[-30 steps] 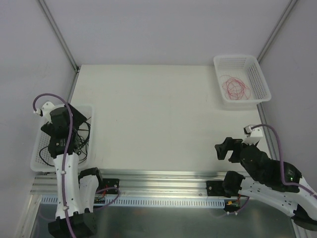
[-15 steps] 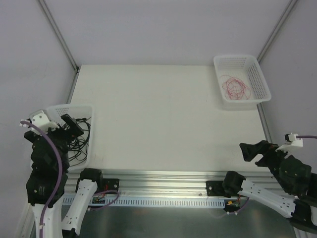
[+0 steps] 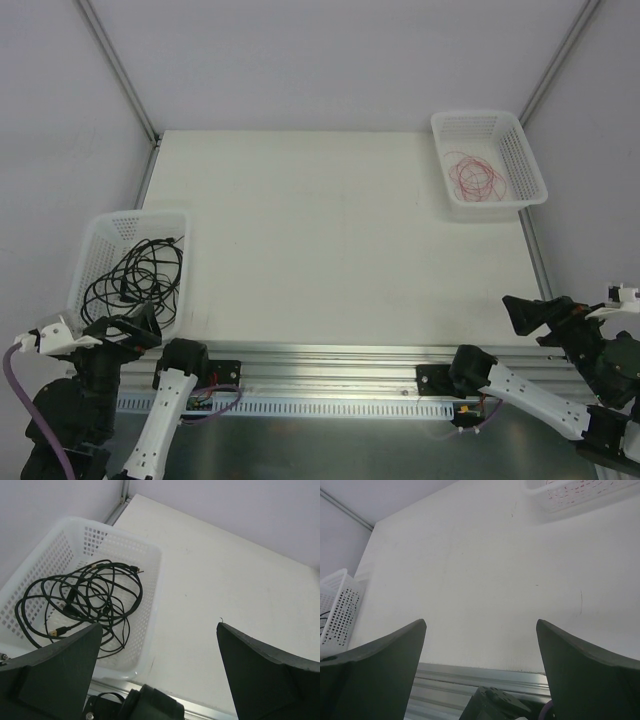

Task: Untangle the cables

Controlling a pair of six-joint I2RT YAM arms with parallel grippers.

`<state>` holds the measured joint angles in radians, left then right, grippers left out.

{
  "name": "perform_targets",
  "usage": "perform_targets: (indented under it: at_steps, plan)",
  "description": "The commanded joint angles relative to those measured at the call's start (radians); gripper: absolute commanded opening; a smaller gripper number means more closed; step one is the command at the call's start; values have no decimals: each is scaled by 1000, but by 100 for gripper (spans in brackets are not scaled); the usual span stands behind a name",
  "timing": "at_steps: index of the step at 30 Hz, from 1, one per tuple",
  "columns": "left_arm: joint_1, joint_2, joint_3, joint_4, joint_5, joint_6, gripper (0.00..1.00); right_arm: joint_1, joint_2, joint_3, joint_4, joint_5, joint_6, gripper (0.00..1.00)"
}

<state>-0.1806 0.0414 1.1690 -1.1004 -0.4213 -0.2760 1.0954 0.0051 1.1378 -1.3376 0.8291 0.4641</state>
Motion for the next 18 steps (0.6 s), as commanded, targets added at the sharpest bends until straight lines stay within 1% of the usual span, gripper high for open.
perform_targets:
  at_steps: [1, 5, 11, 13, 18]
  plan:
    - [-11, -37, 30, -84, 97, -28, 99, 4, -148, -6, -43, -34, -8, 97]
    - [-11, -104, 67, -134, 128, -35, 99, 4, -168, -13, -29, -50, -24, 97]
    - [-16, -205, 61, -168, 89, -104, 99, 3, -189, -6, -35, -42, -19, 97]
    - [-23, -206, 61, -210, 76, -138, 99, 3, -189, -4, -46, -41, -13, 97]
    - [-26, -207, 18, -225, 147, -141, 99, 3, -189, -16, -49, -53, -7, 97]
